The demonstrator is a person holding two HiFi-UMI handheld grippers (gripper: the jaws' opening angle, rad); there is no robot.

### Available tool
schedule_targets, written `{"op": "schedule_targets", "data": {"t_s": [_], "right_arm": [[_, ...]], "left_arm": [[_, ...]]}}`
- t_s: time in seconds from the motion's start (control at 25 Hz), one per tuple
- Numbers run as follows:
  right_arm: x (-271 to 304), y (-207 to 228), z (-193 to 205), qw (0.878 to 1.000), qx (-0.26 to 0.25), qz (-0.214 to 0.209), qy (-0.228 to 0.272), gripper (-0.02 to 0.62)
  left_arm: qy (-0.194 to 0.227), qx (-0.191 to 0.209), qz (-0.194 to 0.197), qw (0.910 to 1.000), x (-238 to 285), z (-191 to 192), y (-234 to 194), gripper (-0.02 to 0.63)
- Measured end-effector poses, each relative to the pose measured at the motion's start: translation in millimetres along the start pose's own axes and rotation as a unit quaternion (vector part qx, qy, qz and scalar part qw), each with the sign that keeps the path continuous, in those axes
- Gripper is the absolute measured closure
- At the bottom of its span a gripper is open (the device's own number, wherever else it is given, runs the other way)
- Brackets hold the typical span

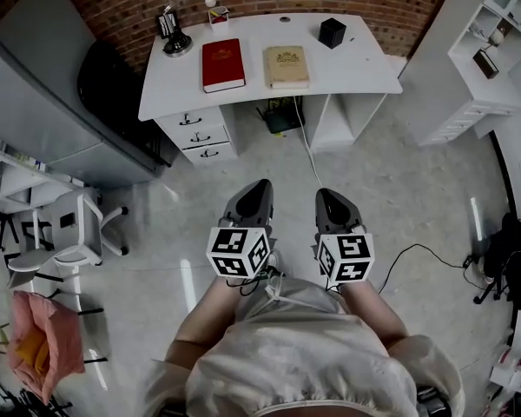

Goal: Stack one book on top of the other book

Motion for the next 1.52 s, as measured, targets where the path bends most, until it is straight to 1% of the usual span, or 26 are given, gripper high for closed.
{"op": "schedule_targets", "data": {"t_s": [0.12,0.24,0.44,0.68,0.8,1.0,1.28,1.4,1.52], "right_arm": [[29,-13,-6,1.0,0.005,-0.001,-0.005,0.566],[50,-18,-8,1.0,0.004,-0.003,-0.016,0.567],[82,-10,-10,0.999,0.008,-0.008,-0.031,0.567],[128,10,-21,0.999,0.008,-0.033,-0.031,0.566],[159,31,-36,0.999,0.001,-0.047,-0.026,0.566],[212,81,-70,0.997,0.002,-0.067,-0.023,0.566],[275,160,-110,0.996,-0.002,-0.086,-0.027,0.566],[296,191,-116,0.995,-0.001,-0.092,-0.038,0.566],[311,212,-110,0.993,0.009,-0.098,-0.058,0.566]], "left_arm": [[0.0,-0.007,-0.005,1.0,8,-11,-34,0.584],[0.0,-0.02,-0.012,0.9997,18,-16,-57,0.584],[-0.011,-0.035,-0.026,0.999,37,-14,-80,0.584],[-0.011,-0.031,-0.044,0.9985,76,-21,-96,0.584],[-0.003,-0.024,-0.055,0.9982,110,-34,-101,0.584],[0.002,0.004,-0.073,0.9973,180,-59,-102,0.584],[-0.003,-0.007,-0.096,0.9953,278,-81,-100,0.584],[-0.006,-0.01,-0.097,0.9952,315,-85,-93,0.584],[-0.017,-0.013,-0.102,0.9946,342,-80,-90,0.584]]}}
Point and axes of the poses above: the fingertips, and each gripper's own axes: x forward along the fingers, y to its right, z out of its underside, the point moved 1 cm from there along -x, backward along the fingers, and after that the axes turned 5 degrees about -z, right-handed, at the moved point
